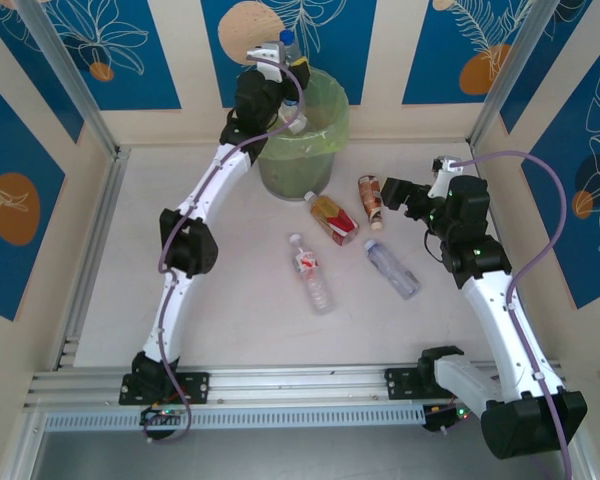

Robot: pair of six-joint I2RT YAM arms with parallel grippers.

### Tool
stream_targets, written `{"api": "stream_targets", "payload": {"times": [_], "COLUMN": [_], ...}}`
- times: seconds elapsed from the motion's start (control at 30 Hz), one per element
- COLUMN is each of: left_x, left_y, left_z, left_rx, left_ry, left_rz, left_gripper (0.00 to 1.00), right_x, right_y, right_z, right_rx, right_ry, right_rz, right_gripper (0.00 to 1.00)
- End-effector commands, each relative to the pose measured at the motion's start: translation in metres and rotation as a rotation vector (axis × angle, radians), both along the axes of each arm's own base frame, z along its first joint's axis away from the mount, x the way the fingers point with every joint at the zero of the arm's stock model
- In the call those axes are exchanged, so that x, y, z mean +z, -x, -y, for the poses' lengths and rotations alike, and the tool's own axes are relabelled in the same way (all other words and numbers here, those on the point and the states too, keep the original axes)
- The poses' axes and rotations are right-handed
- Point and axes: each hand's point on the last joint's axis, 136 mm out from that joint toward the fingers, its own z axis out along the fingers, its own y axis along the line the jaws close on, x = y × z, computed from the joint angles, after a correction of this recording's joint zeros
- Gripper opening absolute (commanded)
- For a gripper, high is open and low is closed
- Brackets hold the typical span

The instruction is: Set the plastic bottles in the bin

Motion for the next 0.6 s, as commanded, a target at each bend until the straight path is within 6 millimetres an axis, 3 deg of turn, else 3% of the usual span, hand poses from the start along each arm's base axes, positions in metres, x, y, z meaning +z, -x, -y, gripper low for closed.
{"api": "stream_targets", "payload": {"times": [0.0,0.1,0.27,0.43,0.57], "left_x": [-0.068,-0.058,-0.005,0.026,0.017], "left_y": [-0.02,-0.017,0.009,0.019,0.017], "left_z": [-0.001,-0.001,0.001,-0.042,-0.073], "left_rx": [0.023,0.016,-0.032,0.128,0.24], "left_ry": [-0.103,-0.101,-0.1,-0.104,-0.143], "left_rz": [-0.135,-0.117,-0.052,-0.097,-0.174], "left_gripper": [0.4,0.4,0.41,0.39,0.39], "right_x": [0.005,0.005,0.001,-0.001,-0.002], "right_y": [-0.003,-0.005,-0.007,-0.007,-0.007], "right_z": [0.0,-0.002,-0.003,-0.004,-0.004], "right_rx": [0.001,0.006,0.007,0.011,0.014], "right_ry": [-0.022,-0.026,-0.033,-0.041,-0.044], "right_rz": [0.019,0.015,0.004,-0.003,-0.006], "right_gripper": [0.99,0.99,1.0,0.99,1.0]}}
